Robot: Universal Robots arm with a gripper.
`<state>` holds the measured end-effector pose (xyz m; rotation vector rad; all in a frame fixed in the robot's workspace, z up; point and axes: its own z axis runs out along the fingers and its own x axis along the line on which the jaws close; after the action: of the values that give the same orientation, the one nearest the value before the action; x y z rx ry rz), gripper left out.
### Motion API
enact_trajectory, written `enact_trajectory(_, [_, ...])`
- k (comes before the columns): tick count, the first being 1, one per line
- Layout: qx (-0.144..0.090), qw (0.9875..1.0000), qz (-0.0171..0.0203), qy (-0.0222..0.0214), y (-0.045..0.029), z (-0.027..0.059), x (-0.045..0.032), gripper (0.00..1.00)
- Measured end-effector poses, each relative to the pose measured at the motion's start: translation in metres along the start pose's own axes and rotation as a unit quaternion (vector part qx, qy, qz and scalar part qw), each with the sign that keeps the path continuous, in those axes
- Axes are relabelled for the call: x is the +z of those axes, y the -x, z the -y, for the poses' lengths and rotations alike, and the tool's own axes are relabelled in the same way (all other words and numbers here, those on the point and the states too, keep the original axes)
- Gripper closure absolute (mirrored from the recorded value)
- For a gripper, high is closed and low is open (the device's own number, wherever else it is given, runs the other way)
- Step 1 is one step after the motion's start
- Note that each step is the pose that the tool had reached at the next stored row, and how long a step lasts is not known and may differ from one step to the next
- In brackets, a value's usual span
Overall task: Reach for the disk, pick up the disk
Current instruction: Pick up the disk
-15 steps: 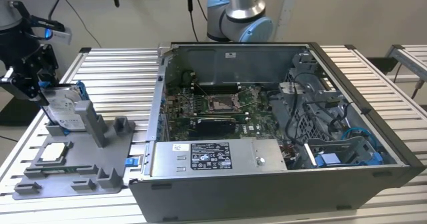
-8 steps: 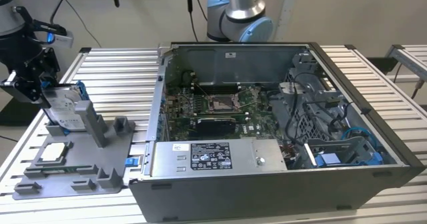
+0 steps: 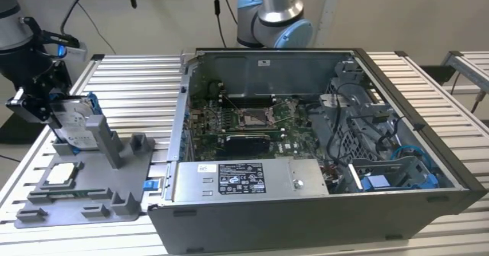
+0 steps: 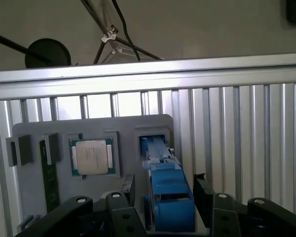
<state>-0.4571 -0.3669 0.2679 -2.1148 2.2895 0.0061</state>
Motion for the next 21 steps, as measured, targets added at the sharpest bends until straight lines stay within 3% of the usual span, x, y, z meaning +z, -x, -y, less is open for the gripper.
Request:
enact_trajectory(4, [0.000,1.0000,0.0069,0.0000,0.0001,-0.0001,0.0031,0.00])
enact_trajectory(11, [0.000,1.0000,0.0076,0.0000,0.0001,-0.0001,0.0038,0.00])
enact_trajectory(12, [0.000,1.0000,0.0076,0.0000,0.0001,0.0000,0.0038,1.00])
enact_trajectory(21, [0.000,1.0000,0.0076,0.0000,0.0001,-0.0001,0.0039,1.00])
